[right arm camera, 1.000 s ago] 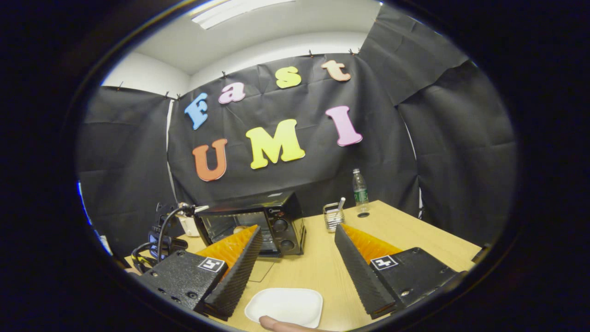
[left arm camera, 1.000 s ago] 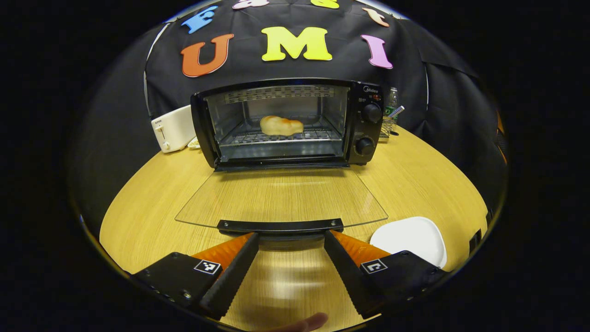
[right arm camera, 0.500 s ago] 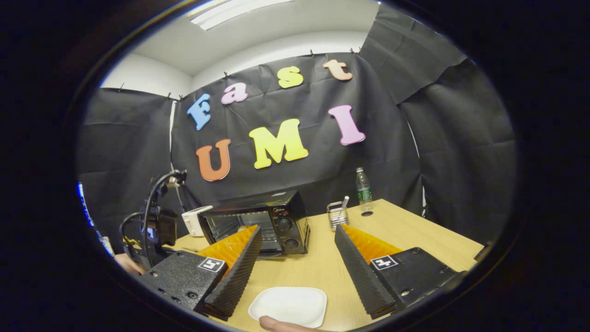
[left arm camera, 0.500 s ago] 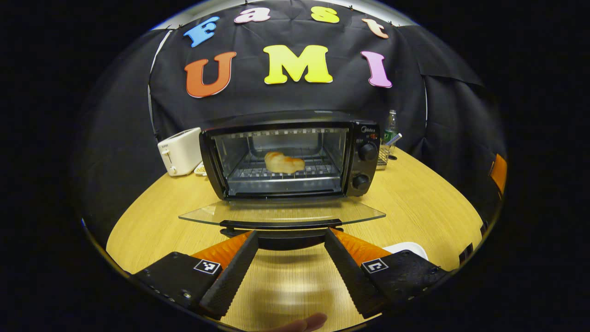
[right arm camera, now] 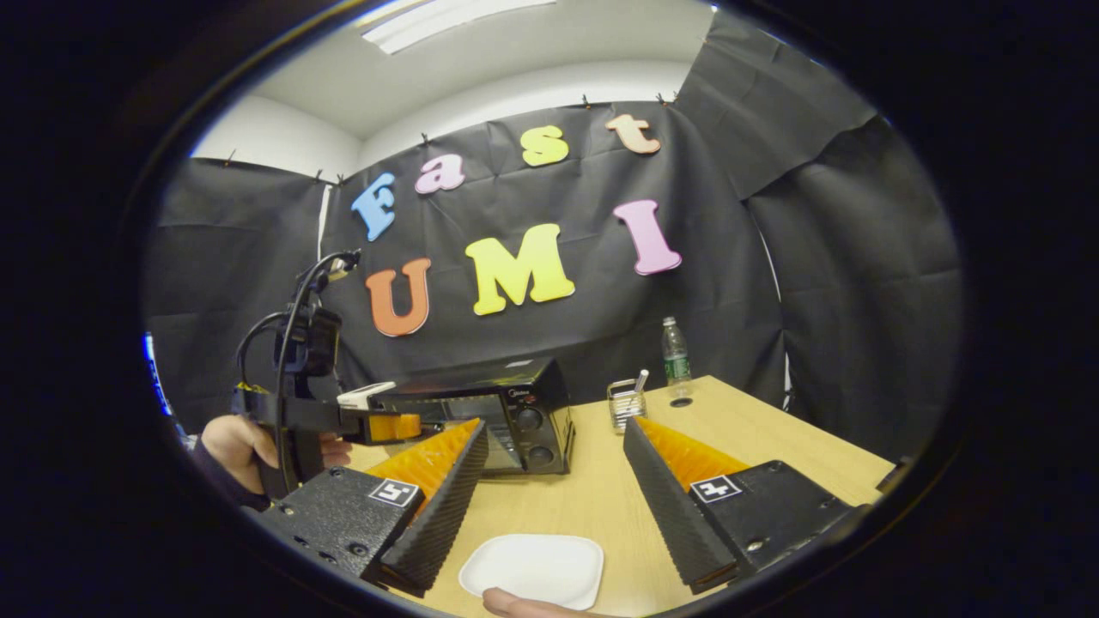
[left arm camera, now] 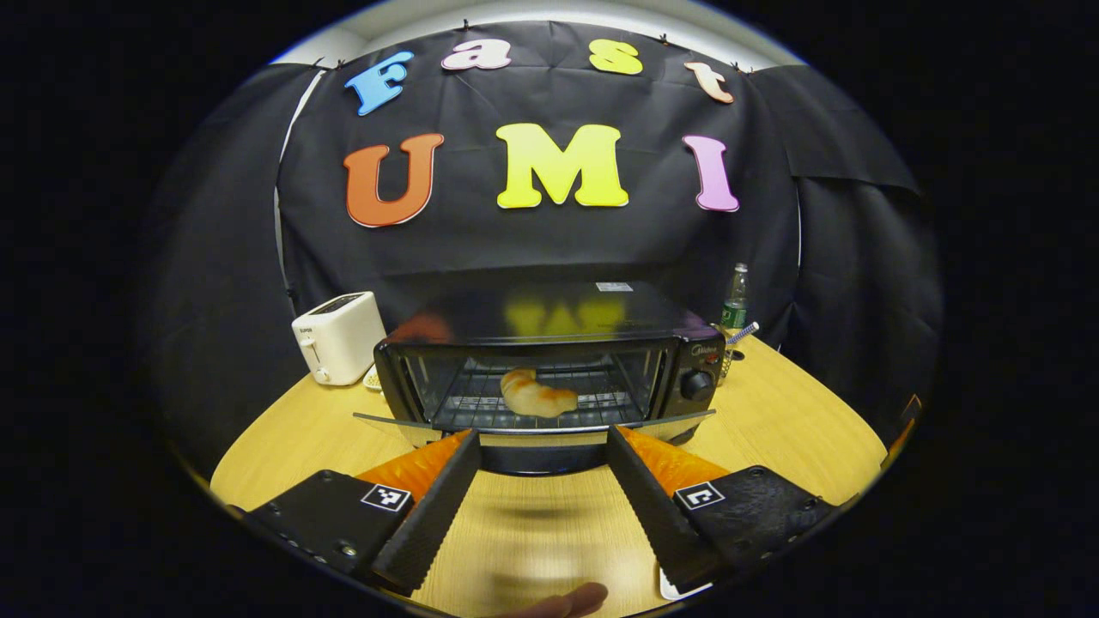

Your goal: Open the electric oven with the left hand, put the food in, and close the electric oven.

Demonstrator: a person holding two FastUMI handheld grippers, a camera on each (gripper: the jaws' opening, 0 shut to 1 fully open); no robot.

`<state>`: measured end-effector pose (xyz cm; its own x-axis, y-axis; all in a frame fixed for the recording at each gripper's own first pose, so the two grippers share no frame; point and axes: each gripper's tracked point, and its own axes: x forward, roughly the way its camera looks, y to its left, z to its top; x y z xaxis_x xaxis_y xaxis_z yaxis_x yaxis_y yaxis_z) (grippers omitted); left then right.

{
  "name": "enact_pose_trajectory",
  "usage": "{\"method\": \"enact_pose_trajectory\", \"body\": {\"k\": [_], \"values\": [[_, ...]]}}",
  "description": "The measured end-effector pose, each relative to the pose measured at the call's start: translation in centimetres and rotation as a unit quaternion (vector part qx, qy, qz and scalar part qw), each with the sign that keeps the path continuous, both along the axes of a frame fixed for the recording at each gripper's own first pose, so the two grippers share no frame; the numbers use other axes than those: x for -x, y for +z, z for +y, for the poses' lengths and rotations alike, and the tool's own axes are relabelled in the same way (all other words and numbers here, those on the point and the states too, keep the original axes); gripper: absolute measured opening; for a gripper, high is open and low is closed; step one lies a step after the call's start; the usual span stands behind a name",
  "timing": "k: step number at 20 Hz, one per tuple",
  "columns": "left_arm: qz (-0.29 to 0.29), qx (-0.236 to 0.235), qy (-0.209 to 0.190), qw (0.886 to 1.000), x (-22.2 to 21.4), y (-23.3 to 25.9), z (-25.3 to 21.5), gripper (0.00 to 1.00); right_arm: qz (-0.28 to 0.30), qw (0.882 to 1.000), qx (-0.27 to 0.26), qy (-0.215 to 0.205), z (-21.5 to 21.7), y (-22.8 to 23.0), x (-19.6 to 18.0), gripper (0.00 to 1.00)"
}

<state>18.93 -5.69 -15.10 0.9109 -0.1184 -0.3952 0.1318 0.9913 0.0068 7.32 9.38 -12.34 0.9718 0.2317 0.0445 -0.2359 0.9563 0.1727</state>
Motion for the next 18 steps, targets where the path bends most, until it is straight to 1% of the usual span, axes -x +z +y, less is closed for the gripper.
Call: {"method": "enact_pose_trajectory", "body": {"k": [3,5,8,11,13,16,18], "values": [[-0.010,0.008,0.001,1.000,-2.5,1.1,0.4,0.96,-0.001,1.000,0.000,-0.002,0.0,0.1,0.0,0.95],[-0.010,0.026,0.003,1.000,-3.6,1.7,0.5,0.96,0.002,1.000,0.001,-0.002,0.4,0.0,-0.1,0.95],[-0.032,0.045,0.009,0.998,-3.7,3.9,1.9,0.96,0.003,1.000,0.001,0.000,0.8,0.0,0.2,0.95],[-0.048,0.055,0.011,0.997,-1.4,5.5,3.5,0.93,0.001,1.000,0.015,-0.005,0.9,0.4,0.6,0.95],[-0.062,0.059,0.011,0.996,0.8,6.7,4.3,0.93,0.001,1.000,0.022,-0.019,0.3,0.9,1.2,0.95],[-0.094,0.057,0.014,0.994,3.8,9.1,5.4,0.93,-0.013,0.999,0.025,-0.023,0.6,2.8,2.8,0.95],[-0.113,0.057,0.012,0.992,5.7,10.8,5.8,0.93,-0.022,0.999,0.036,-0.035,0.3,4.3,4.0,0.95]]}}
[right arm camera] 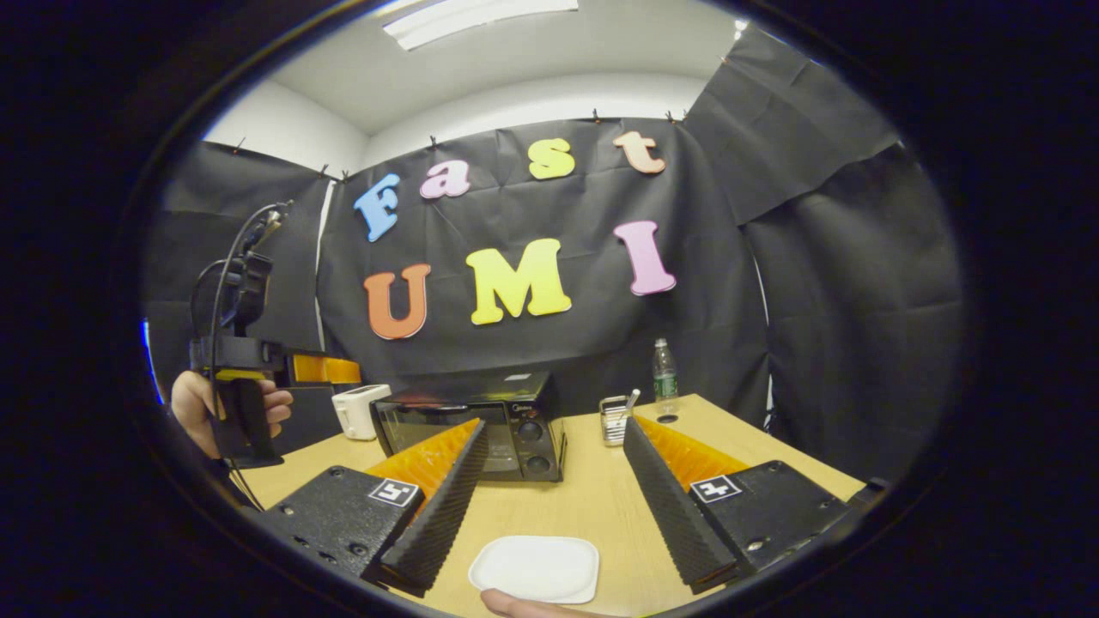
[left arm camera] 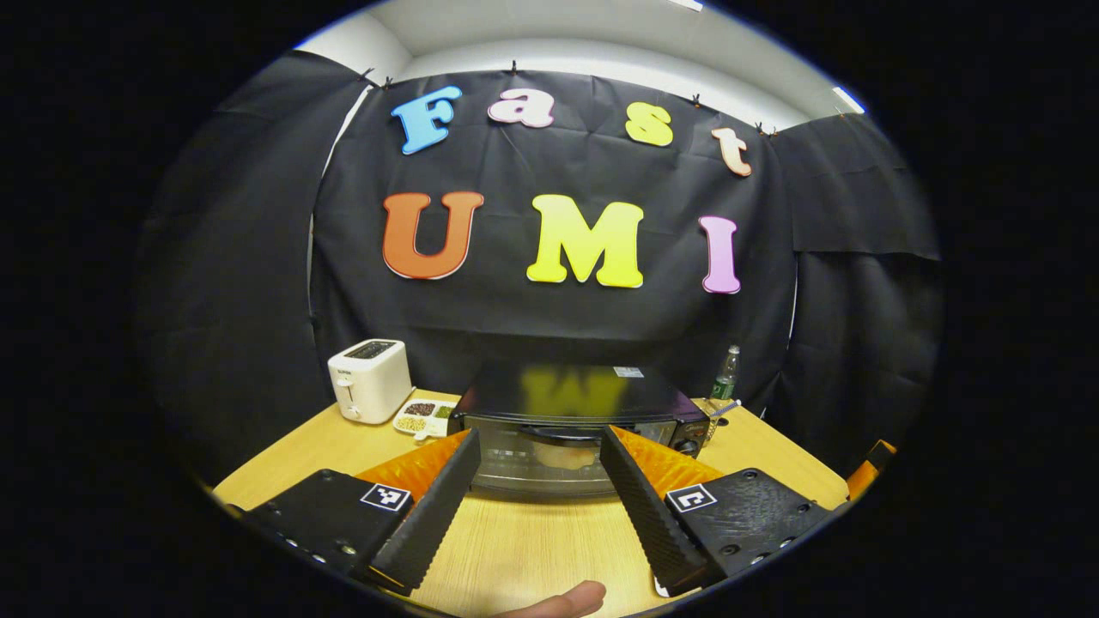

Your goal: Open the electric oven with the left hand, put the food in, and close the electric oven.

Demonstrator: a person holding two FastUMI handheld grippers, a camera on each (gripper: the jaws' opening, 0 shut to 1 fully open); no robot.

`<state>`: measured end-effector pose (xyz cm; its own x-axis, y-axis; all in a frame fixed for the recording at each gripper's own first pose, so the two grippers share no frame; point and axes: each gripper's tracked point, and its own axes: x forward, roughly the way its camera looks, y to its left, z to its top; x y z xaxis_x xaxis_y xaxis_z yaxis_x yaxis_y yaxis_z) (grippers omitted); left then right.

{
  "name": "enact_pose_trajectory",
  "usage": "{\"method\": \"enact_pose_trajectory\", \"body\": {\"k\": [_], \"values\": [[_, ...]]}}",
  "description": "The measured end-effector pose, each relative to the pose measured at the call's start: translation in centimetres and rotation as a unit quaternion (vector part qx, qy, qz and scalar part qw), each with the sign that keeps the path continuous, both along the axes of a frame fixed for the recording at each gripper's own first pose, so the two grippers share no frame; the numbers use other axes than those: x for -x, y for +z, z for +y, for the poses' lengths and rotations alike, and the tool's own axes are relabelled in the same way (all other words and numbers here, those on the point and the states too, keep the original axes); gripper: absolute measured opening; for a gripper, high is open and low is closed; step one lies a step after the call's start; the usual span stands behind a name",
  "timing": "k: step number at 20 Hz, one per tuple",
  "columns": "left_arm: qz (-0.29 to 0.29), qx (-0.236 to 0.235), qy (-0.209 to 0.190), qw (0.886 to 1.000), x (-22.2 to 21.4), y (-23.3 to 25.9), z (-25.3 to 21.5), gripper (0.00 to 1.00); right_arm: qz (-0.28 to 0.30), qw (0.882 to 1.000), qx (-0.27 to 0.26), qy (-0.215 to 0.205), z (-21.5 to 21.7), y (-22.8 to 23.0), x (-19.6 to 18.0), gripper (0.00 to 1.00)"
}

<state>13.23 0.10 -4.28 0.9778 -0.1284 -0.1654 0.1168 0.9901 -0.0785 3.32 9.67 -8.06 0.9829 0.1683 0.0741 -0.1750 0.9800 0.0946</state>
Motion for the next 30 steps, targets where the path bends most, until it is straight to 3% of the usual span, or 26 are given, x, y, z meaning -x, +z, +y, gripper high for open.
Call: {"method": "enact_pose_trajectory", "body": {"k": [7,14,22,30], "values": [[-0.048,-0.023,0.005,0.999,10.0,4.5,0.1,0.92,0.016,0.999,0.042,-0.010,0.3,4.8,2.8,0.95],[-0.050,0.005,0.013,0.999,17.3,6.2,0.0,0.93,0.036,0.995,0.086,-0.020,-1.4,7.5,5.9,0.96],[-0.032,-0.029,-0.007,0.999,19.2,5.6,-2.2,0.93,0.052,0.995,0.065,-0.052,-5.4,8.7,7.2,0.96],[-0.056,-0.009,0.007,0.998,19.8,5.9,-1.6,0.93,0.008,0.996,0.087,-0.009,-2.8,10.7,7.3,0.96]]}}
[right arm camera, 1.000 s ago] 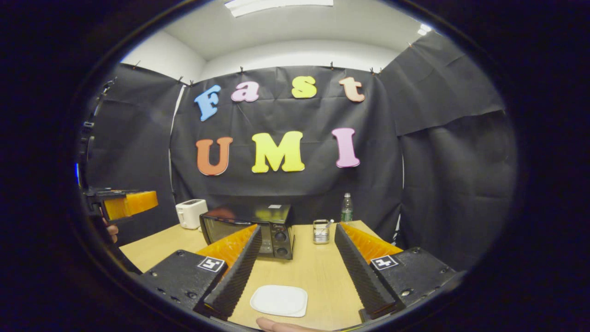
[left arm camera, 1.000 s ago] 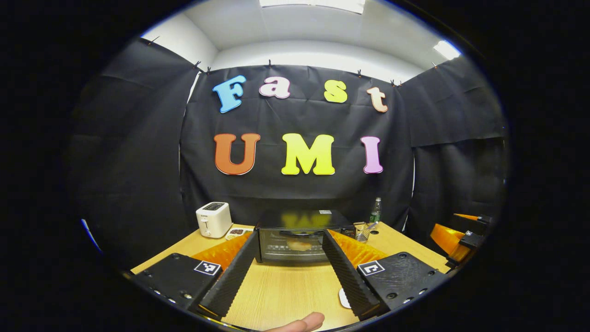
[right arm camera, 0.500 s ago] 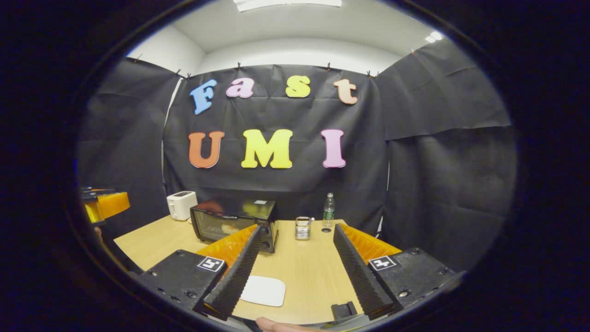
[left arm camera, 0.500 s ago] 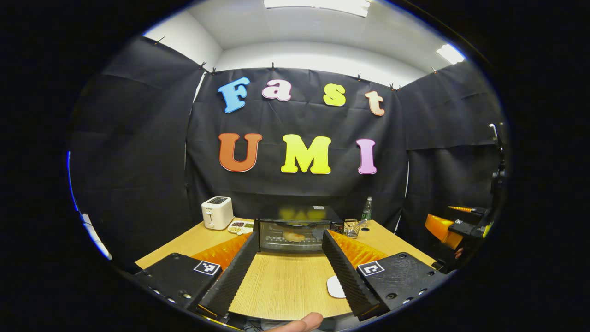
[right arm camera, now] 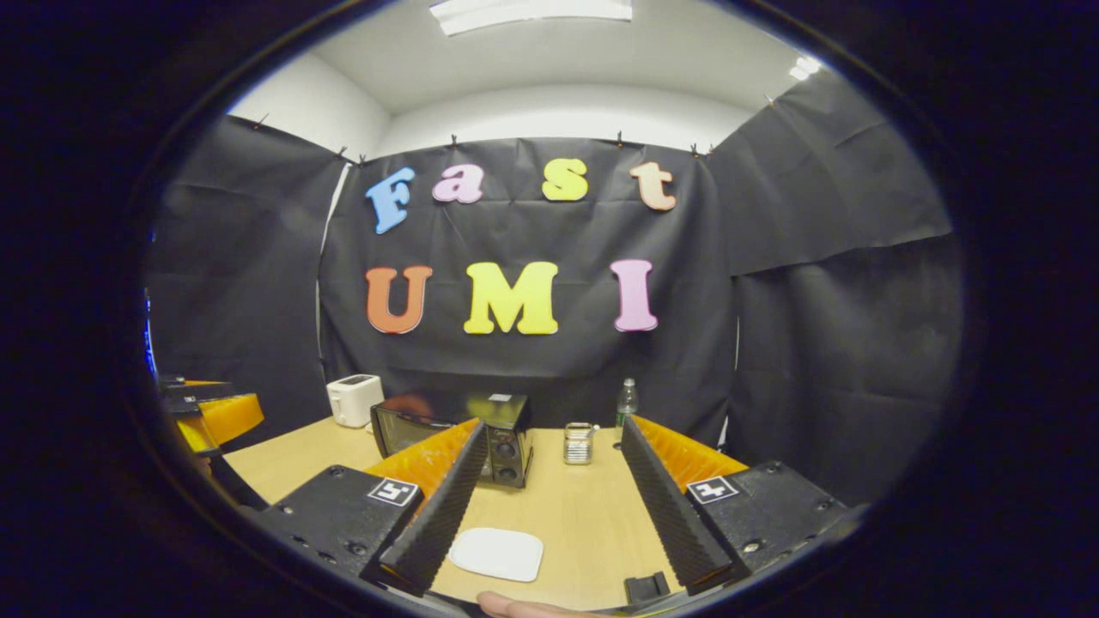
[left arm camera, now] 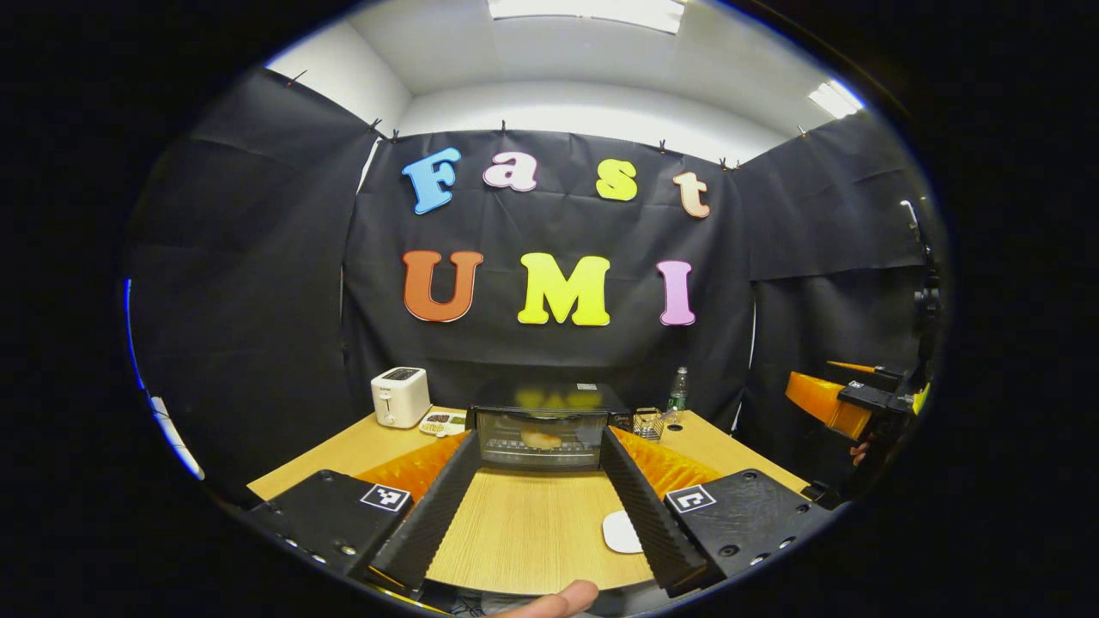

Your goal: Open the electric oven with the left hand, put the food in, and close the electric oven.

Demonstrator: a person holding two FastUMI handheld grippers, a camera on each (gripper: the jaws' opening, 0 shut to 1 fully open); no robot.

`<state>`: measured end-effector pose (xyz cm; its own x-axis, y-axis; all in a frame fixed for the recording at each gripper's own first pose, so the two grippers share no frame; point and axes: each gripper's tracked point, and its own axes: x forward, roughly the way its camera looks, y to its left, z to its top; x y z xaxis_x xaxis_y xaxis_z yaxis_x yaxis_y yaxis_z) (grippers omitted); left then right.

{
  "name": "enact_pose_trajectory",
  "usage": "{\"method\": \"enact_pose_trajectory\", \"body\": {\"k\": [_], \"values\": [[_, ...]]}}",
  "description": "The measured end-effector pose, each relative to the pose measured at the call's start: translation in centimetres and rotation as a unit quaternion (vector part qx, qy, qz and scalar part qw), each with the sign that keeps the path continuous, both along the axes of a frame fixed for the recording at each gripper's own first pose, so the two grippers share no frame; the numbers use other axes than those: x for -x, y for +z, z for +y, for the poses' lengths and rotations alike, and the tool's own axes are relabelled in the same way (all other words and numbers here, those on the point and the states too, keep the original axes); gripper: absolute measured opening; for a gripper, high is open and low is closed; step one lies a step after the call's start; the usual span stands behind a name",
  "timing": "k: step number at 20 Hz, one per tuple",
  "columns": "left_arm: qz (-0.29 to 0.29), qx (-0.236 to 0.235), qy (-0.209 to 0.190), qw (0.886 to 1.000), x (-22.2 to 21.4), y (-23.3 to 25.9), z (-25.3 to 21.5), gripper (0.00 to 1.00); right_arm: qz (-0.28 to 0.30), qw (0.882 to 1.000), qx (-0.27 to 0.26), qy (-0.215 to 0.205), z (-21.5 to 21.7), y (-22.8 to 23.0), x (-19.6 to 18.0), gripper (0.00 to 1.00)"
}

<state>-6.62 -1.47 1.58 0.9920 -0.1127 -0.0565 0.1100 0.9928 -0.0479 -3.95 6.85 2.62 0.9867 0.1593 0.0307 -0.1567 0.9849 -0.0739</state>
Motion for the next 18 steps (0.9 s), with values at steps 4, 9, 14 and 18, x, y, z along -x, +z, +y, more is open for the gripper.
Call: {"method": "enact_pose_trajectory", "body": {"k": [4,9,14,18], "values": [[-0.009,-0.002,0.008,1.000,-0.2,0.3,0.2,0.92,-0.016,1.000,0.017,0.012,0.6,0.8,0.5,0.97],[-0.009,-0.007,0.008,1.000,-0.7,0.0,0.3,0.92,-0.031,0.999,-0.004,-0.017,-0.7,0.7,0.9,0.99],[-0.006,-0.014,0.005,1.000,-1.0,-0.7,0.4,0.92,-0.020,1.000,-0.006,-0.012,-0.2,-0.8,1.0,0.99],[-0.008,-0.014,0.008,1.000,-1.0,-0.9,0.5,0.92,-0.010,1.000,-0.011,-0.012,-0.1,-1.4,0.5,0.97]]}}
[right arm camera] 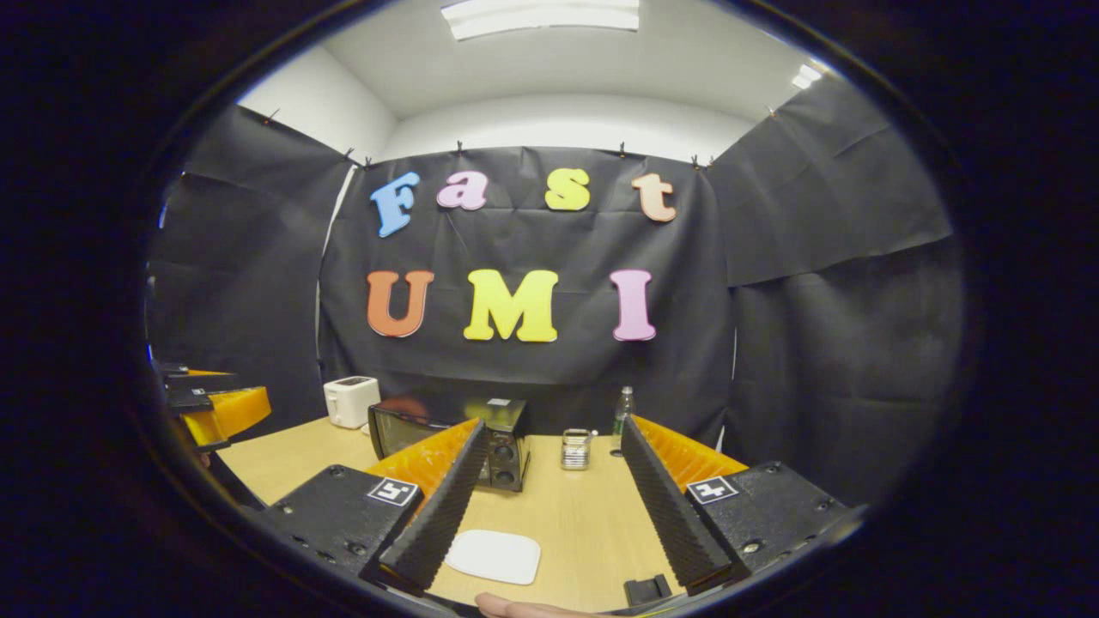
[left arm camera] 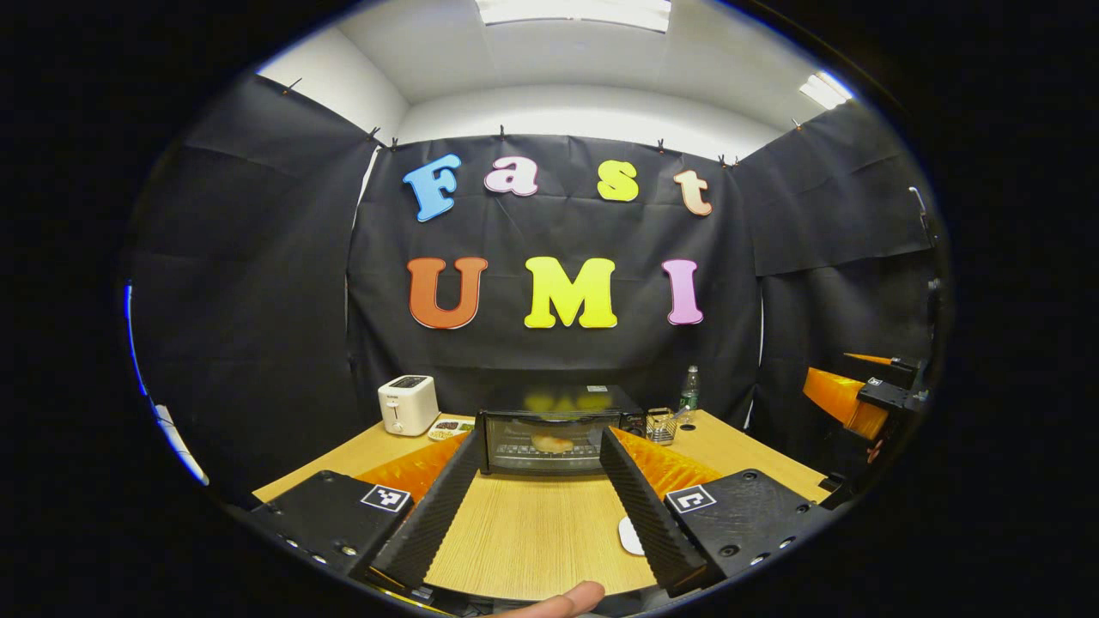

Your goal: Open the electric oven with the left hand, put the food in, and close the electric oven.

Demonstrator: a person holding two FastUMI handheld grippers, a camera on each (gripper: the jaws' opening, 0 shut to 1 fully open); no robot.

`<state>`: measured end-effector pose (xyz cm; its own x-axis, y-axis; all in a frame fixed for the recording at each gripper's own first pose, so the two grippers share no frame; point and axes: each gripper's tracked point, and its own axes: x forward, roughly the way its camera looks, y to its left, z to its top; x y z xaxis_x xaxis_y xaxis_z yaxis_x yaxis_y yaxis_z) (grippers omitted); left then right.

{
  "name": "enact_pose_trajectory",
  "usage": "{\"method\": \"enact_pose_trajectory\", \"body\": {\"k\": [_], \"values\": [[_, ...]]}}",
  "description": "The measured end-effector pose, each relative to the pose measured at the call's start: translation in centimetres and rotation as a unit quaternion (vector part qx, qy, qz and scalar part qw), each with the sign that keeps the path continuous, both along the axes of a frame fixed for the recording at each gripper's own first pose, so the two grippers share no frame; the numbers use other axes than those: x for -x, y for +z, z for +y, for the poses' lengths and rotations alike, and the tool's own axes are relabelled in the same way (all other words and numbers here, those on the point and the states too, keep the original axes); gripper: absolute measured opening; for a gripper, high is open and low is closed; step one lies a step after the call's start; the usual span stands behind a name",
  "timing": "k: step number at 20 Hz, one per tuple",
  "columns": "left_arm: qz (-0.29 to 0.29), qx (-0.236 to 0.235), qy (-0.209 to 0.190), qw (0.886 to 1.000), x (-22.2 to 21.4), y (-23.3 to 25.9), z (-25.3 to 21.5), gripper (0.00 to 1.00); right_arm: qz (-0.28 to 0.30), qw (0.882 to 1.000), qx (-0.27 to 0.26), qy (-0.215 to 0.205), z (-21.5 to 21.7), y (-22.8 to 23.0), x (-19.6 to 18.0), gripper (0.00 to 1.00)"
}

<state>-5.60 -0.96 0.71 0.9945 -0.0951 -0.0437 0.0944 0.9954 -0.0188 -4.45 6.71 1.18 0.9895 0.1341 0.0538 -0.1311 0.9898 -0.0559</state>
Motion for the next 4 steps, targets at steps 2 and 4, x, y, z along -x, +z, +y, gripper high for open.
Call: {"method": "enact_pose_trajectory", "body": {"k": [2,4], "values": [[0.002,-0.002,0.003,1.000,0.05,0.07,0.28,0.92,0.009,1.000,-0.001,-0.003,-0.29,-0.45,-0.14,0.96],[0.002,-0.003,0.006,1.000,0.23,0.14,0.33,0.92,0.009,1.000,-0.001,-0.007,-0.59,-0.34,0.08,0.96]]}}
